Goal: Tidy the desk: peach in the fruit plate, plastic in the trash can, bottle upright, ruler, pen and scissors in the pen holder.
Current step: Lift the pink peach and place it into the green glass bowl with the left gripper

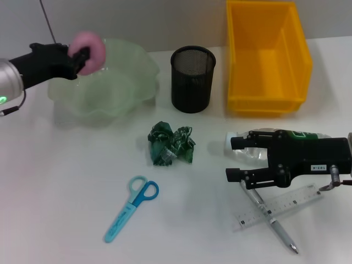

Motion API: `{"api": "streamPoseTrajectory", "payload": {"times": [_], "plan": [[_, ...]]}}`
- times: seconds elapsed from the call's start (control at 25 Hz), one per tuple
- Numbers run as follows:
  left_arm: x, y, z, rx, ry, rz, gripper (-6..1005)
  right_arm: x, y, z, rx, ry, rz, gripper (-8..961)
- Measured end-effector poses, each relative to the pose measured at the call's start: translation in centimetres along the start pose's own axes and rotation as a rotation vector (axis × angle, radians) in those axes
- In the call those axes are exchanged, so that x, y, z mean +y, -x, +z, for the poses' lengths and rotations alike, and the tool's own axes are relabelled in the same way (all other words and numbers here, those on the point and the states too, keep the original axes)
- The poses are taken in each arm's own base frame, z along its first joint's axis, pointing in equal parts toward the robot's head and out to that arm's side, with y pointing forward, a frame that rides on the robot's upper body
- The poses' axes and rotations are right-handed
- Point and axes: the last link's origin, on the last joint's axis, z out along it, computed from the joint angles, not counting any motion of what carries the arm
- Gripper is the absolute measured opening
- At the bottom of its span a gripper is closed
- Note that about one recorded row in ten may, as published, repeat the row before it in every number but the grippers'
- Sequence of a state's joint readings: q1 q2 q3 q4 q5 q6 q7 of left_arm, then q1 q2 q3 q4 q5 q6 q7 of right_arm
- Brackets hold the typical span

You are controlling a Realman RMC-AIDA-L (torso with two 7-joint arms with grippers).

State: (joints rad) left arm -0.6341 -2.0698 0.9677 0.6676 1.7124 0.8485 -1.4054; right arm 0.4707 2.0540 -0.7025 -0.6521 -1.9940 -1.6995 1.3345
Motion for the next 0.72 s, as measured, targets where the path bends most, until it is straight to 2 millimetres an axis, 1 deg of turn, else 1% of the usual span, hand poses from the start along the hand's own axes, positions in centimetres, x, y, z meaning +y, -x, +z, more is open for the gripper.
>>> {"api": "streamPoseTrajectory", "payload": {"times": [0.16, 0.36, 0.56, 0.68, 0.72], "plan": [[0.27, 0.23, 0.66, -0.026, -0.018, 0.032, 199, -0.03, 0.07, 0.03, 0.001, 0.001, -0.002, 833], [0.14, 0.39, 0.76, -0.034, -0.033, 0.025, 349, -0.01, 0.01, -0.01, 0.001, 0.0, -0.001, 833], [0.11, 0.45, 0.77, -0.034, -0.035, 0.021, 592, -0.01, 0.01, -0.02, 0.001, 0.0, -0.001, 833], [0.07, 0.42, 0.76, -0.033, -0.037, 0.018, 813, -0.03, 0.08, 0.02, 0.001, 0.001, -0.001, 833], [0.04, 0.39, 0.75, -0.03, -0.038, 0.016, 813, -0.03, 0.08, 0.02, 0.001, 0.001, -0.001, 833]]}}
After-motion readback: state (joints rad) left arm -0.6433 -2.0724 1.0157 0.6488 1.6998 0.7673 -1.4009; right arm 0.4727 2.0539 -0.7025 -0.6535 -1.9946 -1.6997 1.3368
